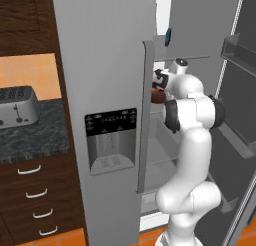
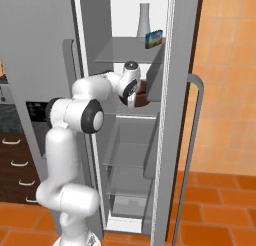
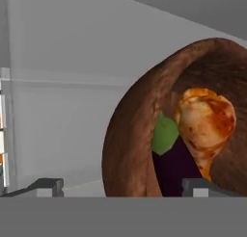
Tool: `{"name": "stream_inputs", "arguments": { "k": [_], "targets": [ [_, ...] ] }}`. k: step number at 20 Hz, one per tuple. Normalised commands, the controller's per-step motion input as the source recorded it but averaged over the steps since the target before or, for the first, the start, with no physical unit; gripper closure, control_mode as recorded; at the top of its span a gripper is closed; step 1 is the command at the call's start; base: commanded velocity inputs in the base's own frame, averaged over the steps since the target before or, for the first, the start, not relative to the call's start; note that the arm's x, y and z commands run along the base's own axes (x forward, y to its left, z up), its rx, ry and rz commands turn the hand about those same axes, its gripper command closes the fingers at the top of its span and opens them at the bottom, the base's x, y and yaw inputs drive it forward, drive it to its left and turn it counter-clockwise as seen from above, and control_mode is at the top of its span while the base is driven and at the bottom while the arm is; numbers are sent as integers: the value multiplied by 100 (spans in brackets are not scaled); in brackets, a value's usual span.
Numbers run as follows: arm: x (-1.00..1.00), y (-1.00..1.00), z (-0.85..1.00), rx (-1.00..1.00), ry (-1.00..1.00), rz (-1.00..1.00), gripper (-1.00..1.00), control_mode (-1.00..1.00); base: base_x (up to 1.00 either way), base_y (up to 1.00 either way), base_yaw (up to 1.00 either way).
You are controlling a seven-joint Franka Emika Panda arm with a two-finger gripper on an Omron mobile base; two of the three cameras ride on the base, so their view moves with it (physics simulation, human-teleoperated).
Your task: Pick the chicken drumstick and eggplant from their plates and place them in the bowl. Then put the bowl in the fridge.
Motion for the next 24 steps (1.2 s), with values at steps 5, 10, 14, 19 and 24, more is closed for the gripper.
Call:
{"name": "stream_inputs", "arguments": {
  "k": [5,10,14,19,24],
  "targets": [
    [-100,23,3,-4,-5,1,-100,-100,0,0,0],
    [-100,32,14,-4,0,0,-100,-100,0,0,0],
    [-100,27,37,0,0,-2,-100,-100,0,0,0],
    [-100,2,25,0,0,-11,-100,-100,0,0,0],
    [-100,3,-2,3,0,-16,-100,-100,0,0,0]
  ]
}}
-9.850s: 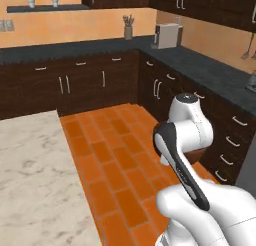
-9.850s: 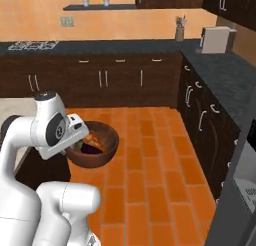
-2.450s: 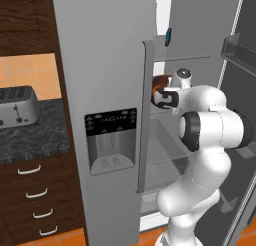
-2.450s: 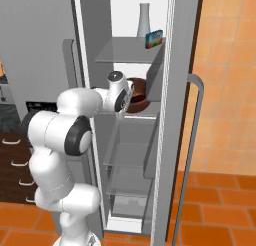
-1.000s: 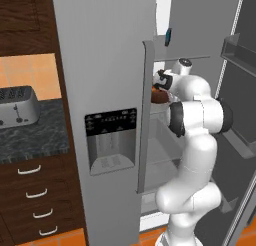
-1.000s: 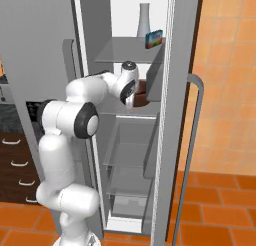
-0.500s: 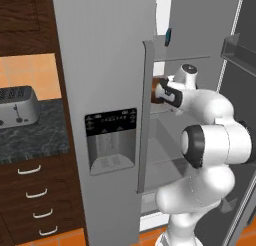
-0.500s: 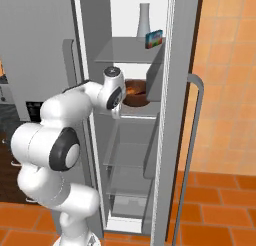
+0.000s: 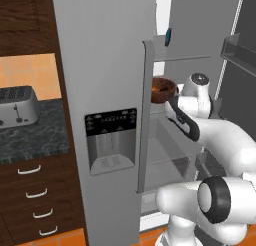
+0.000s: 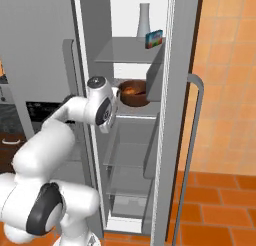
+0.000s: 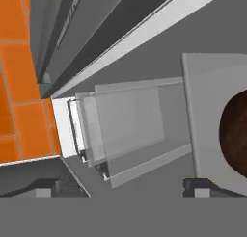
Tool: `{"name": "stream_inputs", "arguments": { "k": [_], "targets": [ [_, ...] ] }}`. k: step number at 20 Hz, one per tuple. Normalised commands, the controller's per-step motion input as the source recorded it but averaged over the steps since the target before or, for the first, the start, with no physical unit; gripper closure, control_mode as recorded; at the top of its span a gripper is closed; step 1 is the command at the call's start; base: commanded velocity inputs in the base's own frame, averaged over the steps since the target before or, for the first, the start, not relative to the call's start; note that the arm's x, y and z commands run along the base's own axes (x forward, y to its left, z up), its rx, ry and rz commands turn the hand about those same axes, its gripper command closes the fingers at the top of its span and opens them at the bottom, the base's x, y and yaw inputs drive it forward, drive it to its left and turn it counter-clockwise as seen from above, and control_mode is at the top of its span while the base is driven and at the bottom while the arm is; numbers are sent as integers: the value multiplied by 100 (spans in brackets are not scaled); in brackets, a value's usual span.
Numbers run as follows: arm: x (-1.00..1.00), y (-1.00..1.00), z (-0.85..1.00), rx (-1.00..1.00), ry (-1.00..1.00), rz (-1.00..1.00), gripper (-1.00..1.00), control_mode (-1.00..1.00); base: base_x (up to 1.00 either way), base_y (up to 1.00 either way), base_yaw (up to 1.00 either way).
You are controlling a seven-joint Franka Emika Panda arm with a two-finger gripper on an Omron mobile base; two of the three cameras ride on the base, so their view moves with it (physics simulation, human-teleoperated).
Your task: Pick the chicken drumstick and eggplant from their plates and place them in the bowl. Then put the bowl in the fridge.
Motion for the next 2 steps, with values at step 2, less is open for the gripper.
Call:
{"name": "stream_inputs", "arguments": {
  "k": [2],
  "targets": [
    [-100,6,-11,13,-1,-21,-100,-100,0,0,0]
  ]
}}
